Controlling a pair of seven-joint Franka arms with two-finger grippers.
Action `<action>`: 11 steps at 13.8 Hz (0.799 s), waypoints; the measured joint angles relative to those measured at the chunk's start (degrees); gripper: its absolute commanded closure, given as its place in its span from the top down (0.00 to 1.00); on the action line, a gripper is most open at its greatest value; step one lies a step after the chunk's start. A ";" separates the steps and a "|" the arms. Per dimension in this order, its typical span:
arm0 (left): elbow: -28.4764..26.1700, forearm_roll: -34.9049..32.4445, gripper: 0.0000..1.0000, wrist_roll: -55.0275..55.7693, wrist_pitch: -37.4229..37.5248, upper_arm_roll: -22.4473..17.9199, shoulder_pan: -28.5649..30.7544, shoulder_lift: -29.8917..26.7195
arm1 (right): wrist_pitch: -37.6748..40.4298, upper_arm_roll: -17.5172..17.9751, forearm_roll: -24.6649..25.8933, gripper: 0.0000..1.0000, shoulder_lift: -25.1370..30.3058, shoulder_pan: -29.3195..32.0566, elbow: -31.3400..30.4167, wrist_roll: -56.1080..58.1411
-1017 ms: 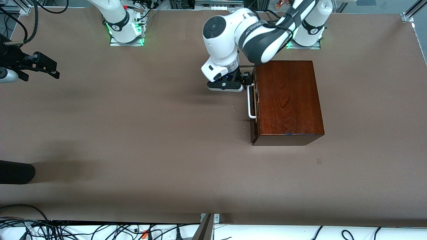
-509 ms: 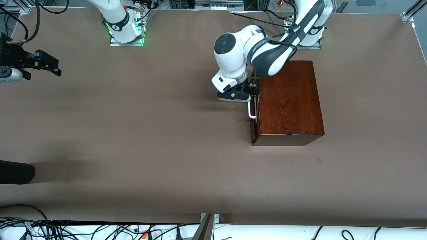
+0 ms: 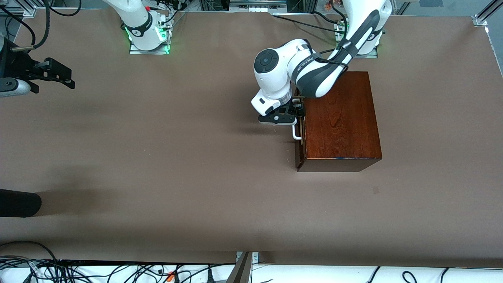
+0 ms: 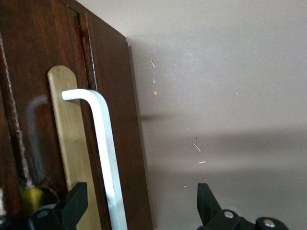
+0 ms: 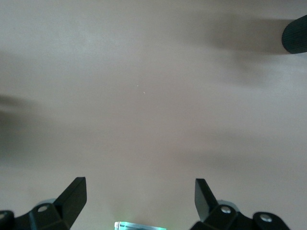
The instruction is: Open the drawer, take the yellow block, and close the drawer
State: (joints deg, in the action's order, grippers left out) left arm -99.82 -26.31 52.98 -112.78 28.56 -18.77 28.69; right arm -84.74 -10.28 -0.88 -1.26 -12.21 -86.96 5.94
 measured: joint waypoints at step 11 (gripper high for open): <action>0.42 -3.42 1.00 5.47 -0.31 0.07 -1.54 2.72 | 0.00 -0.05 0.00 1.00 0.10 0.00 0.00 0.01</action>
State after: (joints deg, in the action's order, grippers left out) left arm -99.39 -29.73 58.46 -113.09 28.64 -20.31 31.41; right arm -84.74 -10.33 -0.88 -1.15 -12.20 -86.96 5.95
